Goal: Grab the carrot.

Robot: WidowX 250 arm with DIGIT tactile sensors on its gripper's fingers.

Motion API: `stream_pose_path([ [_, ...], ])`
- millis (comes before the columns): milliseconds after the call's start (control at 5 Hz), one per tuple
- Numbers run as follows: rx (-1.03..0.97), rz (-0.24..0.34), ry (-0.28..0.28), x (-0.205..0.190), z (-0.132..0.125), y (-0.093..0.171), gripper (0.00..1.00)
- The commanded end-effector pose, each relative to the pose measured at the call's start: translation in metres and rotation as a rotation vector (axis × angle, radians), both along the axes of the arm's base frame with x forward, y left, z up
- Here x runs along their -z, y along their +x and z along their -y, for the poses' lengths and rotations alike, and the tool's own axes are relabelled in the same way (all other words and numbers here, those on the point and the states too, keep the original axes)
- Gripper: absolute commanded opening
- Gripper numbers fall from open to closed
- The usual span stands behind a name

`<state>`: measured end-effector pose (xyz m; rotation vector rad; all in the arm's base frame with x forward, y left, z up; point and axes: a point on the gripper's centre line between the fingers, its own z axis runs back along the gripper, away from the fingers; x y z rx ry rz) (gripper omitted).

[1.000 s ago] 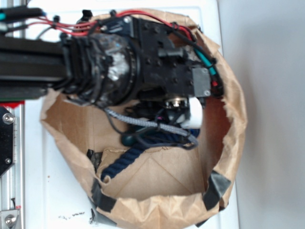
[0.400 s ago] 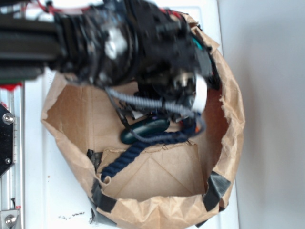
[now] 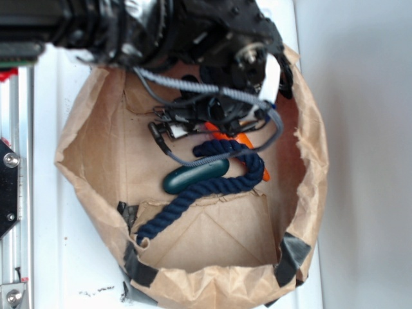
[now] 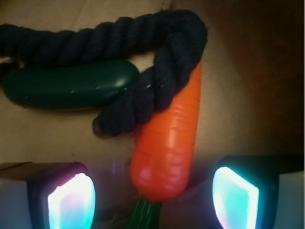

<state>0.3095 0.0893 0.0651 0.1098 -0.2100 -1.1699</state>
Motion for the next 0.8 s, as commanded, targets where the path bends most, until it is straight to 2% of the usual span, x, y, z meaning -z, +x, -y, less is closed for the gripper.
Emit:
stream_pose_path([
  [0, -0.034, 0.094, 0.087, -0.014, -0.004, 0.006, 1.0],
  [600, 0.007, 0.081, 0.094, 0.012, 0.03, 0.008, 1.0],
])
